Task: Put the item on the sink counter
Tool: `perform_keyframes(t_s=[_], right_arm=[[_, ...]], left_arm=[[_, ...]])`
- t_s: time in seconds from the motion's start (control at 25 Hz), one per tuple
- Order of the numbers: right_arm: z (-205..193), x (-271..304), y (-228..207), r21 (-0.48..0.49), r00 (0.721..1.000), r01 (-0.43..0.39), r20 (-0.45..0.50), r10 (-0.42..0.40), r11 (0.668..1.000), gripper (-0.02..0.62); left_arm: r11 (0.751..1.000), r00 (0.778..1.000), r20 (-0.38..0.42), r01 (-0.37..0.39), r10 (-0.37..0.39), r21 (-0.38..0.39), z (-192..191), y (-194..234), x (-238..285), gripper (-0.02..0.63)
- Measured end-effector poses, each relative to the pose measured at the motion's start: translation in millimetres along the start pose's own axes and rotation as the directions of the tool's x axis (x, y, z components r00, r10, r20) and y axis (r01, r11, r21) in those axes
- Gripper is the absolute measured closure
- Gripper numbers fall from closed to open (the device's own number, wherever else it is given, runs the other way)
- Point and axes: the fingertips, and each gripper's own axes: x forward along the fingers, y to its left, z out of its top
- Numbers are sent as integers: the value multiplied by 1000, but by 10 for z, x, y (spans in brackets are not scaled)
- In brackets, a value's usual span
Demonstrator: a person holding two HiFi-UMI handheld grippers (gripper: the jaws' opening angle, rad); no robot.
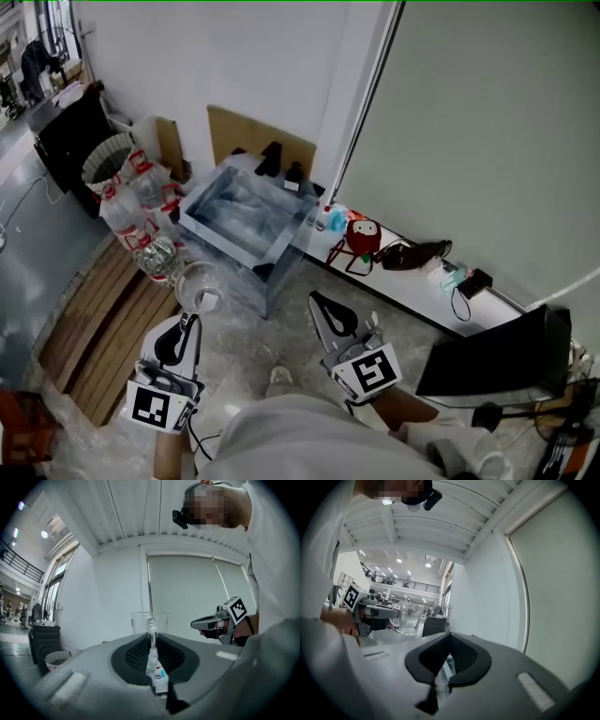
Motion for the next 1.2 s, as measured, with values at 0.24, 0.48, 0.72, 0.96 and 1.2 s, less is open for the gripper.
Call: perform_keyframes(t_s=[0.24,0.48,0.72,0.96,1.2], right_arm=[[-63,530,-411,-6,1000,-24,12,24,1000,591],[-115,1137,-630,-16,999,-36,26,37,999,591],[-195,1920,-800,-56,998,-18,62,22,998,591],[-201,2642,-919,-60,997,23,75,-18,998,591],[-307,3165,-1054,-71,995,70,70,-65,995,591]], left_arm=[[999,999,13,-37,37,-5,-77,337,517,586],[999,999,15,-50,51,-15,-211,769,962,586],[1000,999,38,-12,12,-4,-455,1374,1509,586],[999,997,50,49,-50,8,-570,2011,2082,586],[994,991,80,109,-109,8,-660,2536,2564,586]])
